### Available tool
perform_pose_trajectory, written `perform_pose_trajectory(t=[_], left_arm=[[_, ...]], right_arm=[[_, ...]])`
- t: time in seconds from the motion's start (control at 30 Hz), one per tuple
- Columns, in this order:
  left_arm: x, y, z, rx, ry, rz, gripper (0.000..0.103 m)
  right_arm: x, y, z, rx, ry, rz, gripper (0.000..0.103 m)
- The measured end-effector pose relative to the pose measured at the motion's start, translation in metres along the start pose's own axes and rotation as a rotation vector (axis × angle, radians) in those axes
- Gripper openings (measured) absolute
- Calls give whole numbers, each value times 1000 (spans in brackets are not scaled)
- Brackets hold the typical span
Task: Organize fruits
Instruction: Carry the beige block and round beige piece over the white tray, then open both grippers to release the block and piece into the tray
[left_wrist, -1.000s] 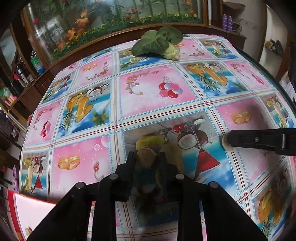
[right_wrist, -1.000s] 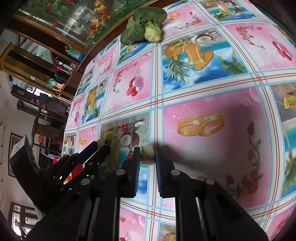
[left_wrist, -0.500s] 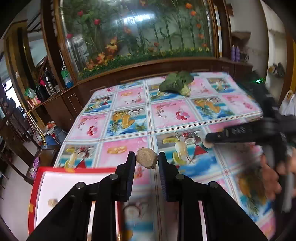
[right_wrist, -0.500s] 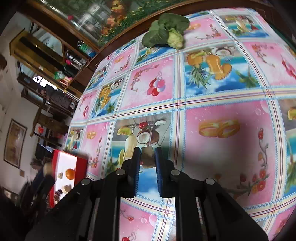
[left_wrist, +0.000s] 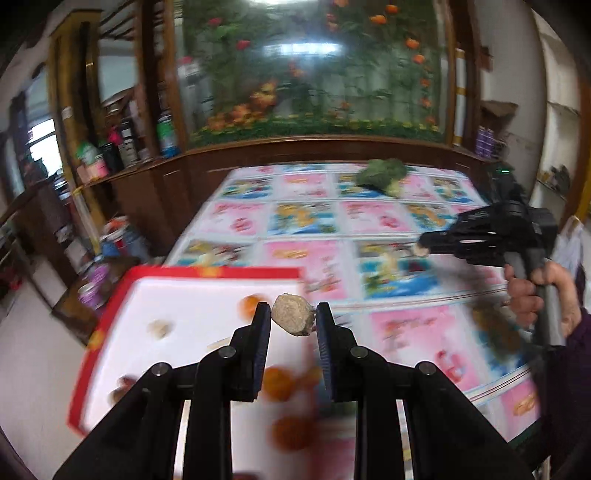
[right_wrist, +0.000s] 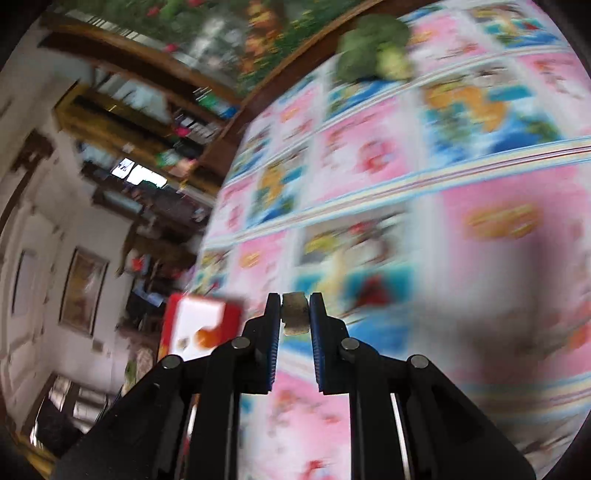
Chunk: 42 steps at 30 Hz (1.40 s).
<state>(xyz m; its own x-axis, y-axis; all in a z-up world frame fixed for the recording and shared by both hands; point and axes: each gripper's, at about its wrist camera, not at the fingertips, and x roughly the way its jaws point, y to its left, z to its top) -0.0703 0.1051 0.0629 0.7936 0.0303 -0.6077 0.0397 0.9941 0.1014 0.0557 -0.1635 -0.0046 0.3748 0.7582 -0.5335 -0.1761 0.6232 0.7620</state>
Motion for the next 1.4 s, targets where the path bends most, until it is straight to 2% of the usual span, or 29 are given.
perform_pose_trajectory(t=[0.2, 0.33, 0.4, 0.57, 0.77, 0.93, 1.4], left_arm=[[-13, 67, -32, -56, 45, 153, 24], [-11, 95, -54, -89, 105, 186, 24], [-8, 102, -64, -98, 128, 180, 24], [2, 111, -77, -115, 163, 168, 24], [7, 98, -83, -70, 178, 114, 24], [14, 89, -88, -59, 209, 94, 24], [25, 83, -91, -45, 250, 150, 25]], right_arm=[[49, 81, -54, -153, 117, 156, 18], [80, 130, -91, -233, 200, 268, 18], [92, 148, -109, -283, 239, 285, 18], [124, 175, -146, -384, 329, 238, 18], [145, 171, -164, -433, 398, 163, 18], [140, 170, -166, -474, 395, 151, 18], [136, 177, -174, -530, 385, 127, 18]])
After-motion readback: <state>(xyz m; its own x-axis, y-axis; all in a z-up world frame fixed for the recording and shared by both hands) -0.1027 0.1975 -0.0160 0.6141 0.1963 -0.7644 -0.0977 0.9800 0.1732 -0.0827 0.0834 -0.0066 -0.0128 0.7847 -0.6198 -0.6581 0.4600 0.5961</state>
